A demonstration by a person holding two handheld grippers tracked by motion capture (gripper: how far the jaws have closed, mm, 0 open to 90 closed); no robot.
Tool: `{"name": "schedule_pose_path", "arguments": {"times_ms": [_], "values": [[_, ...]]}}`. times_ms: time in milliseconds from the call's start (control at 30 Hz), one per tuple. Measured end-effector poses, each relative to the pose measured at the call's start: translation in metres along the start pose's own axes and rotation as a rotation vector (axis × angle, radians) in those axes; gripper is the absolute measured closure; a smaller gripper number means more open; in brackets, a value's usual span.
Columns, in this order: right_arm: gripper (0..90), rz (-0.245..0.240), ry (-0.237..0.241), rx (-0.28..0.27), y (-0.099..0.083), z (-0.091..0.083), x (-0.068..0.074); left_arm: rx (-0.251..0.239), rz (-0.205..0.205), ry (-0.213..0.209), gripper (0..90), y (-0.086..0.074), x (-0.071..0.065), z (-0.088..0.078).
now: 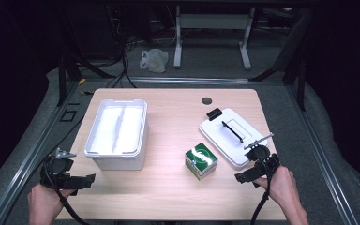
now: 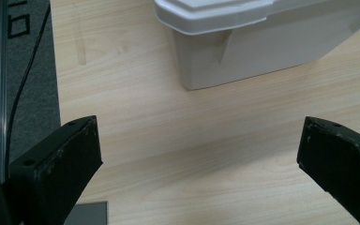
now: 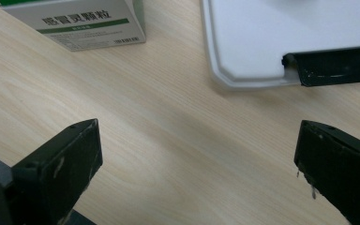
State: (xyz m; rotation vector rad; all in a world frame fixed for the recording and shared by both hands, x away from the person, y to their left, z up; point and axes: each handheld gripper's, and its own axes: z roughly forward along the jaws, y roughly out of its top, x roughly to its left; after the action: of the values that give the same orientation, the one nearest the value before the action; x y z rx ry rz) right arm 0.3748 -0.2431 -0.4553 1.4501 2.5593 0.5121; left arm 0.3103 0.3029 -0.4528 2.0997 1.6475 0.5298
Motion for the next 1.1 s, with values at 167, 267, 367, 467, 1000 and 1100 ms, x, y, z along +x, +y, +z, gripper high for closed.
{"name": "schedule_pose_path", "arguments": {"times_ms": [167, 267, 367, 467, 1000, 1100], "values": [[0.0, -0.001, 0.021, 0.004, 0.005, 0.001, 0.007, 0.013, 0.001, 0.000, 0.0, 0.000, -0.001, 0.001], [0.0, -0.009, 0.041, 0.008, 0.013, 0.002, 0.014, 0.020, 0.002, -0.001, 0.0, 0.000, -0.001, 0.003], [0.0, -0.026, 0.051, 0.011, 0.025, 0.005, 0.023, 0.029, 0.005, 0.003, 0.0, -0.001, -0.002, 0.004], [0.0, -0.055, 0.068, 0.019, 0.042, 0.012, 0.033, 0.044, 0.007, 0.009, 0.2, -0.003, -0.002, 0.005], [0.0, -0.149, 0.066, 0.073, 0.092, 0.039, 0.072, 0.072, -0.032, 0.039, 0.0, -0.023, 0.002, -0.002], [0.0, -0.159, 0.057, 0.102, 0.104, 0.054, 0.078, 0.078, -0.037, 0.044, 0.0, -0.028, 0.004, -0.003]]}}
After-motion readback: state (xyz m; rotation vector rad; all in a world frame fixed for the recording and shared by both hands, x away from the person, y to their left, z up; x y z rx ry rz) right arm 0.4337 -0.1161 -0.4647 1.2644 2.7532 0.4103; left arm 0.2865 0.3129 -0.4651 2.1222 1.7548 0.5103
